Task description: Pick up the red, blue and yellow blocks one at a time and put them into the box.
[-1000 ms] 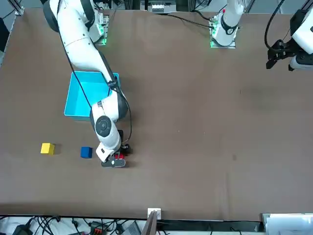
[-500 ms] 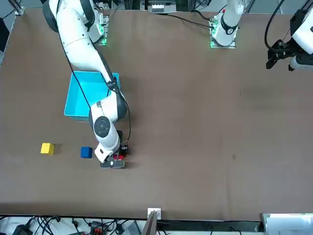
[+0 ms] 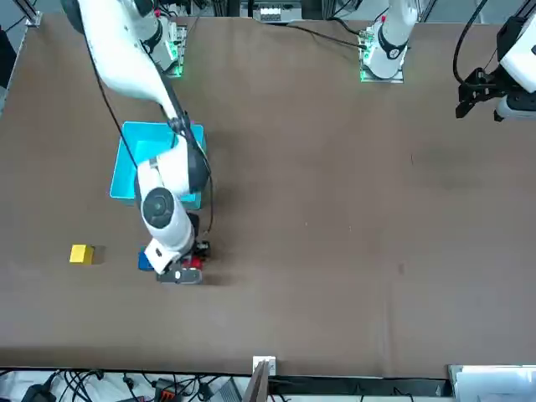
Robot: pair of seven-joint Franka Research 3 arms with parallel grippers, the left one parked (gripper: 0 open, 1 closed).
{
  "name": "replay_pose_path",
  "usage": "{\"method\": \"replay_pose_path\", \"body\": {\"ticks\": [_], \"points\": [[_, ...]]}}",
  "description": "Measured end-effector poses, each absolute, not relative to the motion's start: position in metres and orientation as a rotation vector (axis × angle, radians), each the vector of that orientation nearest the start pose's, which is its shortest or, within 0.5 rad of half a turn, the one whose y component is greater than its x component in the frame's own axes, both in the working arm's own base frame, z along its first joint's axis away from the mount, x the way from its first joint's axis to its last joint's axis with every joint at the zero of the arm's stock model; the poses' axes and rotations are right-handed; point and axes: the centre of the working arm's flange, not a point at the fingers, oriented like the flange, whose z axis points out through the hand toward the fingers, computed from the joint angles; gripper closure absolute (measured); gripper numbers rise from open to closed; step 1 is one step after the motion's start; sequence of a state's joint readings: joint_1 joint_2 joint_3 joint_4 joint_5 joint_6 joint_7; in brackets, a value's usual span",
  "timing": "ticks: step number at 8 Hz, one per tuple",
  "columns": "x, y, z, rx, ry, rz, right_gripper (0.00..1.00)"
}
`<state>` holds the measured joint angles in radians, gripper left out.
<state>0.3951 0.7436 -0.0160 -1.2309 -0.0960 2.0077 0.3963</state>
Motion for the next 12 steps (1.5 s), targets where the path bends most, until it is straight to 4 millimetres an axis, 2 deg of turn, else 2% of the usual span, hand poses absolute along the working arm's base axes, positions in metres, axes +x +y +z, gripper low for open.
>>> {"method": "replay_pose_path", "body": {"ticks": [1, 3, 5, 7, 9, 12], "points": [[0.689, 0.265, 0.356, -3.222, -0.026, -0.096, 0.3], [0.652, 0.231, 0.386, -3.232, 0.013, -0.05, 0.3], [0.602, 0.205, 0.39, -3.236, 0.024, -0.006, 0.3], [0.544, 0.187, 0.365, -3.222, 0.008, -0.016, 0.3], [0.492, 0.171, 0.326, -3.217, -0.009, 0.008, 0.3], [0.458, 0.162, 0.275, -3.187, -0.029, -0.052, 0.3]]}}
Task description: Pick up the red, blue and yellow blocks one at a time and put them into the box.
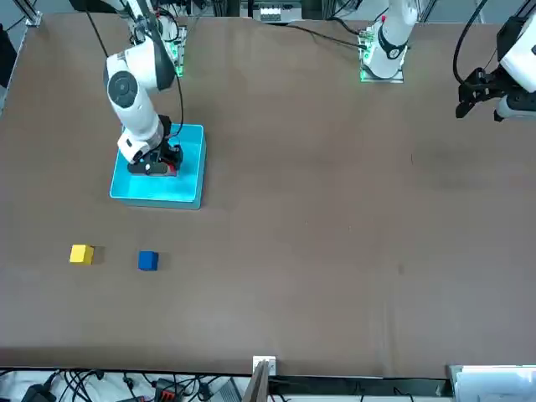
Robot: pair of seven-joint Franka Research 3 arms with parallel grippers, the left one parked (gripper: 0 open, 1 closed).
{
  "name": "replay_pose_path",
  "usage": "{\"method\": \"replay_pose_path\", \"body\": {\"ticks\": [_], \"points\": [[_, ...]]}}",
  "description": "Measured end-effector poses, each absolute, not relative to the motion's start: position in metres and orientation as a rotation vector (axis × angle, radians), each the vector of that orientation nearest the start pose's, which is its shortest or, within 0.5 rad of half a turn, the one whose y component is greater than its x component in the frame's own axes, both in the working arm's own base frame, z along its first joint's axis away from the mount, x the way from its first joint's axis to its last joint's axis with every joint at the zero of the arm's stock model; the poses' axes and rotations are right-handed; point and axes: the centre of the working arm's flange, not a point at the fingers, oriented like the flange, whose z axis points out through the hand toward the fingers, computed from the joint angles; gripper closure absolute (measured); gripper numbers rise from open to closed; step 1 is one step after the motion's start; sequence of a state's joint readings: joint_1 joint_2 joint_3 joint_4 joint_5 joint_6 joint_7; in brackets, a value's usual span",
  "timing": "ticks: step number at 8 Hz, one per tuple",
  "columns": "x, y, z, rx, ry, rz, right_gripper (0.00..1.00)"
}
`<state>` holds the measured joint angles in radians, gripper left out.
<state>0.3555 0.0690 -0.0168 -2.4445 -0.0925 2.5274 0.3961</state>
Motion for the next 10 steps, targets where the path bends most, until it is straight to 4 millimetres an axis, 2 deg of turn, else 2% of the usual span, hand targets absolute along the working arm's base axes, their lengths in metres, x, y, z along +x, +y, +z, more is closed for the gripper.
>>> {"method": "replay_pose_path", "body": {"ticks": [2, 4, 6, 8, 10], "points": [[0.449, 0.161, 0.247, -3.186, -0.039, -0.035, 0.3], [0.449, 0.161, 0.238, -3.188, -0.04, -0.024, 0.28], [0.451, 0.163, 0.243, -3.185, -0.041, -0.037, 0.0], [0.458, 0.165, 0.267, -3.182, -0.04, -0.064, 0.0], [0.473, 0.165, 0.314, -3.19, -0.026, -0.072, 0.0]]}}
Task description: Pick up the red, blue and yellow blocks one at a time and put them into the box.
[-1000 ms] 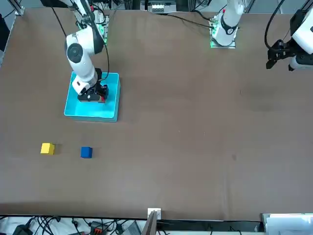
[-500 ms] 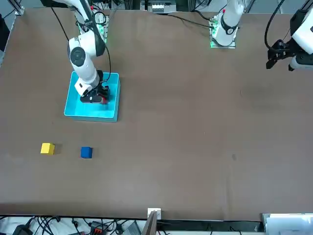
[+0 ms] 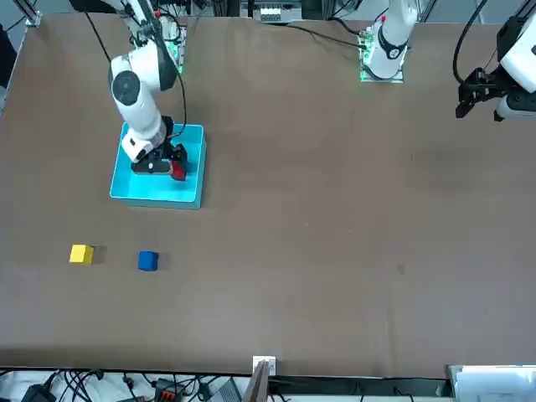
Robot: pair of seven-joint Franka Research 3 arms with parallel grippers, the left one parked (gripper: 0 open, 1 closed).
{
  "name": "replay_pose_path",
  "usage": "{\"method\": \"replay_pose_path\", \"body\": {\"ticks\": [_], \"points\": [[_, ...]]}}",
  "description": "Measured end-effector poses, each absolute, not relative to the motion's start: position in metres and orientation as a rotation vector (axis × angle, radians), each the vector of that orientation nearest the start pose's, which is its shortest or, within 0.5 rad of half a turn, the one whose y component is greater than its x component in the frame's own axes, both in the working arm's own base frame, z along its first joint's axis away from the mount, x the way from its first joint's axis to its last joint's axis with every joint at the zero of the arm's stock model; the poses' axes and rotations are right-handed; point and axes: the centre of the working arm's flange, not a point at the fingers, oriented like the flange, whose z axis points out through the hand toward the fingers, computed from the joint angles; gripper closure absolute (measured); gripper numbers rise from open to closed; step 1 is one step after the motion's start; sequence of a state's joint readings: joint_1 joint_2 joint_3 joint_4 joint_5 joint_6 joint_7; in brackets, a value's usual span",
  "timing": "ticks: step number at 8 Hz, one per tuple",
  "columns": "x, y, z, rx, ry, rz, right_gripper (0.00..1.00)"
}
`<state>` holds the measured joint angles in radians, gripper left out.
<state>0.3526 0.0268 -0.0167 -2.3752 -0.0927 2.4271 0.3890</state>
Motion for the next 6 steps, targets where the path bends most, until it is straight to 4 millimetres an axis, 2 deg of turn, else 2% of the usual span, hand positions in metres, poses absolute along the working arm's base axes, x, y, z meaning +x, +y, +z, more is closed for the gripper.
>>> {"method": "replay_pose_path", "body": {"ticks": [2, 3, 4, 6], "points": [[0.515, 0.148, 0.369, -3.207, -0.011, -0.057, 0.0], [0.542, 0.135, 0.384, -3.207, 0.01, -0.078, 0.0], [0.569, 0.126, 0.385, -3.206, 0.032, -0.098, 0.0], [0.623, 0.116, 0.359, -3.21, 0.072, -0.107, 0.0]]}}
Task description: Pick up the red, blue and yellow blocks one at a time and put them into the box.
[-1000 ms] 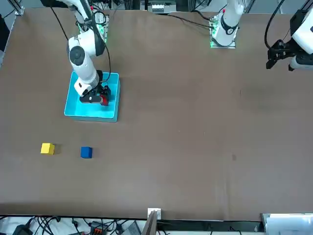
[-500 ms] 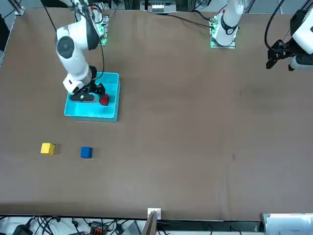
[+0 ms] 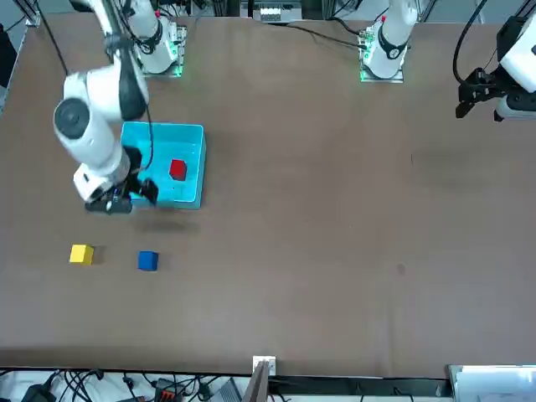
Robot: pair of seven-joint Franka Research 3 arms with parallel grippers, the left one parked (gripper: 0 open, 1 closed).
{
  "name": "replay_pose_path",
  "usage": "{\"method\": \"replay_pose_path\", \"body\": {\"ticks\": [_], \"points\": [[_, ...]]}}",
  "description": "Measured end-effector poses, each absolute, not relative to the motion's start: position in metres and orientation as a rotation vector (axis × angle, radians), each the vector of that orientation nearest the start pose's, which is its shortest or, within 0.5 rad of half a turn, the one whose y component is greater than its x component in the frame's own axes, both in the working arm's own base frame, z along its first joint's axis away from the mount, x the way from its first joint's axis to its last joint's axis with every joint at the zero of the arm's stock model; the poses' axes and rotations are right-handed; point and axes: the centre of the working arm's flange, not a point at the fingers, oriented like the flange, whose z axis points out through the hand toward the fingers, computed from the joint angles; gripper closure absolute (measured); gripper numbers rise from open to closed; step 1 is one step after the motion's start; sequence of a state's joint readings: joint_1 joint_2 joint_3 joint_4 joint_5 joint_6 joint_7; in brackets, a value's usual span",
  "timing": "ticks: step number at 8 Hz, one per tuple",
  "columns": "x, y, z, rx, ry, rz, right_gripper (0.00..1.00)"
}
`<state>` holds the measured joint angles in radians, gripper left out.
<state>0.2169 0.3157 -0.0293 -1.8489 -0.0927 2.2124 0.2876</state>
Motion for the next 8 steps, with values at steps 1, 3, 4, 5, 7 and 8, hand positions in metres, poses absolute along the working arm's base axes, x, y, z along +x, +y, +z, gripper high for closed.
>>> {"method": "replay_pose_path", "body": {"ticks": [1, 3, 4, 5, 7, 8], "points": [[0.649, 0.113, 0.342, -3.213, 0.078, -0.108, 0.0], [0.688, 0.101, 0.302, -3.203, 0.046, -0.088, 0.0], [0.701, 0.097, 0.286, -3.192, 0.044, -0.082, 0.0], [0.711, 0.097, 0.273, -3.186, 0.044, -0.091, 0.0], [0.718, 0.099, 0.253, -3.184, 0.021, -0.106, 0.0], [0.719, 0.099, 0.248, -3.185, -0.01, -0.097, 0.0]]}}
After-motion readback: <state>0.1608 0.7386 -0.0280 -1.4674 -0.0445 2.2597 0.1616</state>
